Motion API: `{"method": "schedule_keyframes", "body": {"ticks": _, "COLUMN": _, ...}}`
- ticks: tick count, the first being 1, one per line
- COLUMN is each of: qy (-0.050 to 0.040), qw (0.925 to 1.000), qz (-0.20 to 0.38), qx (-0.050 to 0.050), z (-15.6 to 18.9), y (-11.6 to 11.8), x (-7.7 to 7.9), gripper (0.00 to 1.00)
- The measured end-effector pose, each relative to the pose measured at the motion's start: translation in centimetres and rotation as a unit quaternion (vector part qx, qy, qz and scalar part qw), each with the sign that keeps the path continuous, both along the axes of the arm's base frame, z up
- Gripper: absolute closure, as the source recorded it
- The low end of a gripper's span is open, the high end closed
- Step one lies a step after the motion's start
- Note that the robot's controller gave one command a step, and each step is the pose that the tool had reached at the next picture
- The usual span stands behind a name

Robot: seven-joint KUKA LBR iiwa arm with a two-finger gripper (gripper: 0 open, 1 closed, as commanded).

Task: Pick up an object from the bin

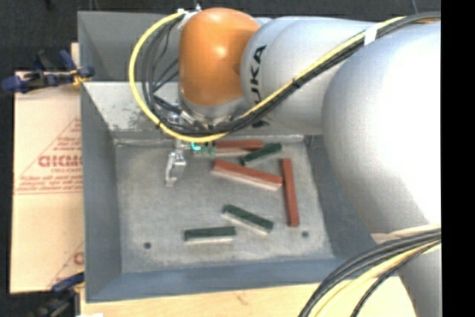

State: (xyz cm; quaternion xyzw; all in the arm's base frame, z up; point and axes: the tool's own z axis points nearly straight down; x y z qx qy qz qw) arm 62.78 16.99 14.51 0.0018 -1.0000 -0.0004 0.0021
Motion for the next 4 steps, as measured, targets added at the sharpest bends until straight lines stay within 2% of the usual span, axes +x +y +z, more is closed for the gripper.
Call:
{"method": "schedule_keyframes", "body": {"ticks": 1, "qy": -0.0040, "qw": 1.0000, "qz": -0.001, "qx": 0.001, "z": 0.5, "y": 0.0, "x": 0.2, "gripper": 0.00}}
{"method": "schedule_keyframes", "body": {"ticks": 2, "qy": -0.0066, "qw": 0.9987, "qz": 0.051, "qx": 0.001, "z": -0.4, "y": -1.7, "x": -2.3, "gripper": 0.00}}
{"method": "schedule_keyframes", "body": {"ticks": 3, "qy": -0.0034, "qw": 0.9923, "qz": 0.123, "qx": 0.000, "z": -0.6, "y": -6.4, "x": -6.1, "gripper": 0.00}}
{"method": "schedule_keyframes", "body": {"ticks": 4, "qy": -0.0033, "qw": 0.9830, "qz": 0.183, "qx": 0.001, "z": -5.5, "y": -7.2, "x": -8.2, "gripper": 1.00}}
